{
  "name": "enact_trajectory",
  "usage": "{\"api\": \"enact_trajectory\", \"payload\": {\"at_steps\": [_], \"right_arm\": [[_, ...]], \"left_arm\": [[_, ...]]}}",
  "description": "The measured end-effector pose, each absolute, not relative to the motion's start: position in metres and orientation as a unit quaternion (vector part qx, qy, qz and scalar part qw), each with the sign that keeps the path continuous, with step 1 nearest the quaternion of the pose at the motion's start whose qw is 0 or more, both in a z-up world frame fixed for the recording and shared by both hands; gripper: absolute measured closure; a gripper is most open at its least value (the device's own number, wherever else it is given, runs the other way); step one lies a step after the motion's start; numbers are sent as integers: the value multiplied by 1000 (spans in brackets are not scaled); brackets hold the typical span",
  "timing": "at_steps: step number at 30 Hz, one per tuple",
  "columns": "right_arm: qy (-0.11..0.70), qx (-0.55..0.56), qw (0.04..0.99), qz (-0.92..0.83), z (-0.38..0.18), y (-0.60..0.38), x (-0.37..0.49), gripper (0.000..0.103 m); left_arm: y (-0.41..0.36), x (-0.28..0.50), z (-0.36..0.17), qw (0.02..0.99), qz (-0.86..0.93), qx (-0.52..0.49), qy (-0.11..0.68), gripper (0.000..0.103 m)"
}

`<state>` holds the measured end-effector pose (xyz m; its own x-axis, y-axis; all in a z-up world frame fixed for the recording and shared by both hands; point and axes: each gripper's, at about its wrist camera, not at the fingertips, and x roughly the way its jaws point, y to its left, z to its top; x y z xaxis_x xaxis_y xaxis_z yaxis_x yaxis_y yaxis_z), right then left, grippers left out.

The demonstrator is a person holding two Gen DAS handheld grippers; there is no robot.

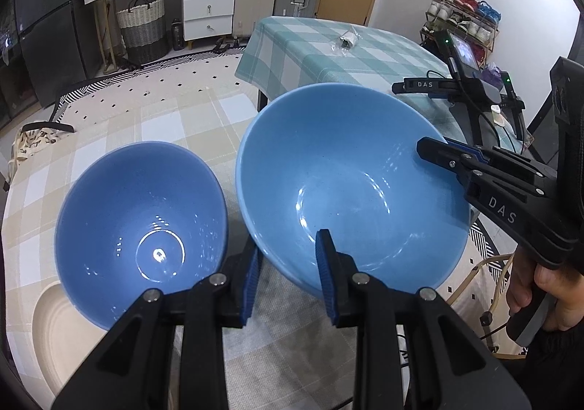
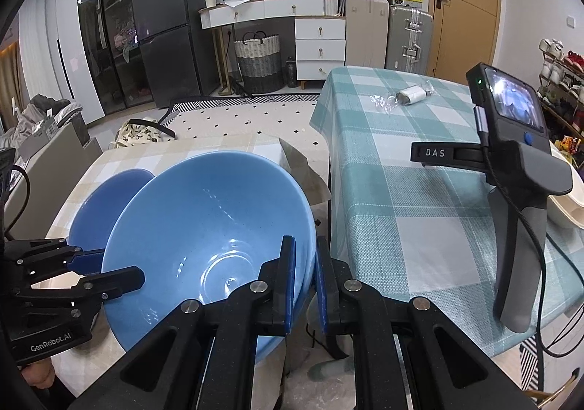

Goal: Organize plates and bowls
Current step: 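Lift the lighter blue bowl with both tools over the darker blue bowl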

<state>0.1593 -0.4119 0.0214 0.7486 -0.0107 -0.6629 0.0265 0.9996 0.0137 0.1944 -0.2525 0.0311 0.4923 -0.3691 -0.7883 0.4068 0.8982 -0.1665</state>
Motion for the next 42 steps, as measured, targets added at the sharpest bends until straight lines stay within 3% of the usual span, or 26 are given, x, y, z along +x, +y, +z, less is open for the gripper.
{"api": "enact_trajectory", "payload": {"at_steps": [42], "right_arm": [[219,17,975,34,93,-356,125,90]], "left_arm": [[-199,184,81,895,-207,-5,395,75]]}}
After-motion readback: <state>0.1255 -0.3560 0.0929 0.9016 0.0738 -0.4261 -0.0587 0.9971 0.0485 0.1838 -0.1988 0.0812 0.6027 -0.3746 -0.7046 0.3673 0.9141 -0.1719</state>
